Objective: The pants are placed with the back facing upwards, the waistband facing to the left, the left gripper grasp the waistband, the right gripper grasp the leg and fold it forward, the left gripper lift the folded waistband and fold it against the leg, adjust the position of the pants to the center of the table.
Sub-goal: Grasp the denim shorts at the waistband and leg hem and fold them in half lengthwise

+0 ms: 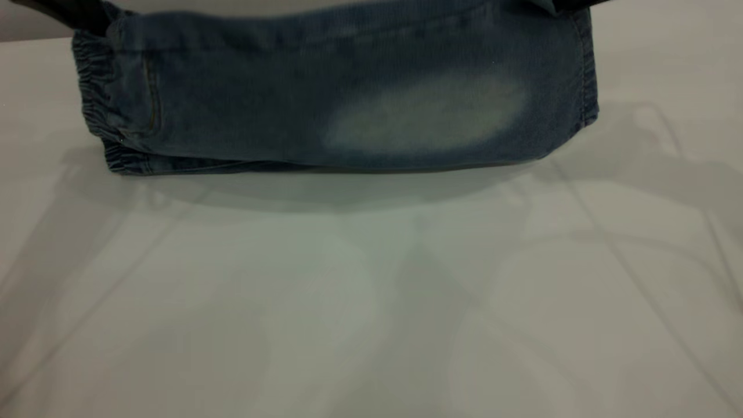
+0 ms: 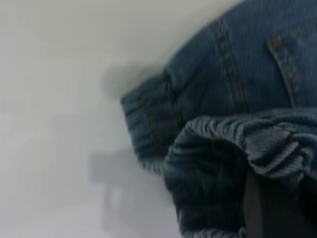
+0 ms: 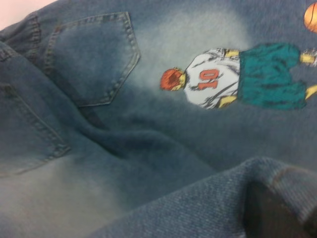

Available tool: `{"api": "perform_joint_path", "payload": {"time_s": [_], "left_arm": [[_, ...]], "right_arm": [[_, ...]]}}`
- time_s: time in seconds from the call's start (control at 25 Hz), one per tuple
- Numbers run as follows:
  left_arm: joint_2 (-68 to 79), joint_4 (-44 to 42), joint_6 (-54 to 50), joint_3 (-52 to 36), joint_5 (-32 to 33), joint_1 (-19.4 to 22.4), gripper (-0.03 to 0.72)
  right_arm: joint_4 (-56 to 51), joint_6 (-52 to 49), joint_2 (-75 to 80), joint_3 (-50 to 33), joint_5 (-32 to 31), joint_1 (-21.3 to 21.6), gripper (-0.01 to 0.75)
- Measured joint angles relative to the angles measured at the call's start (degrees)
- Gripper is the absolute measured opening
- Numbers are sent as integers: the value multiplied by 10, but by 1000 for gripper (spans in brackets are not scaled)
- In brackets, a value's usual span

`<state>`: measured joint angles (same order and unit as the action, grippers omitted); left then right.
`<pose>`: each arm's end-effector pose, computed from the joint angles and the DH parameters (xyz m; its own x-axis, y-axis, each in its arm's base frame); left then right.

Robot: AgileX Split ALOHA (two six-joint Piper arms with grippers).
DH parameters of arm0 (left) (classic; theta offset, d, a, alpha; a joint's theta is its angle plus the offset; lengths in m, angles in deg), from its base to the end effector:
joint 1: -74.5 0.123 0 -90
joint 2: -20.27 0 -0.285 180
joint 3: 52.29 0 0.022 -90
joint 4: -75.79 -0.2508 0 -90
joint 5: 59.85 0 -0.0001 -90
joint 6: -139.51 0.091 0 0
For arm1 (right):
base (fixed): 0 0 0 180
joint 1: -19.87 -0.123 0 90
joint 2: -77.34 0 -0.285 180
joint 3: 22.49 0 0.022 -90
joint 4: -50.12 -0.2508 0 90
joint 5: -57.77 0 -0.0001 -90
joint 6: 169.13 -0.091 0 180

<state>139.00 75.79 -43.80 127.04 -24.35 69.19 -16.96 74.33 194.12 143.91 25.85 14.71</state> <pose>0.4031 -0.0375 0.1865 -0.9055 0.0262 -0.4235 0.0403 0.9989 -0.0245 0.3748 0.0784 0.1674 -0.8063 -0.0719 -0.5871 -0.3627 0.8442 0.3947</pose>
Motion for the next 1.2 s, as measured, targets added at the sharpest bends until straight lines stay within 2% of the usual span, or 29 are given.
{"api": "perform_joint_path", "payload": {"time_s": [0.32, 0.52, 0.76, 0.96, 1.04, 1.12, 1.2], "left_arm": [[67, 0, 0, 88, -3, 0, 72], [103, 0, 0, 111, -55, 0, 72], [129, -5, 1, 111, -79, 0, 72], [133, -48, 1, 111, -70, 0, 74], [134, -60, 1, 111, -62, 0, 92], [134, -62, 1, 111, -57, 0, 141], [134, -60, 1, 111, -58, 0, 238]], "right_arm": [[16, 1, 88, 112, 10, 0, 18], [20, 3, 141, 171, 46, 6, 18], [17, -3, 172, 176, 119, 12, 18], [18, -3, 173, 175, 134, 12, 29], [18, -3, 173, 175, 128, 12, 53], [19, -3, 173, 175, 123, 12, 99], [19, -3, 173, 175, 118, 12, 160]]}}
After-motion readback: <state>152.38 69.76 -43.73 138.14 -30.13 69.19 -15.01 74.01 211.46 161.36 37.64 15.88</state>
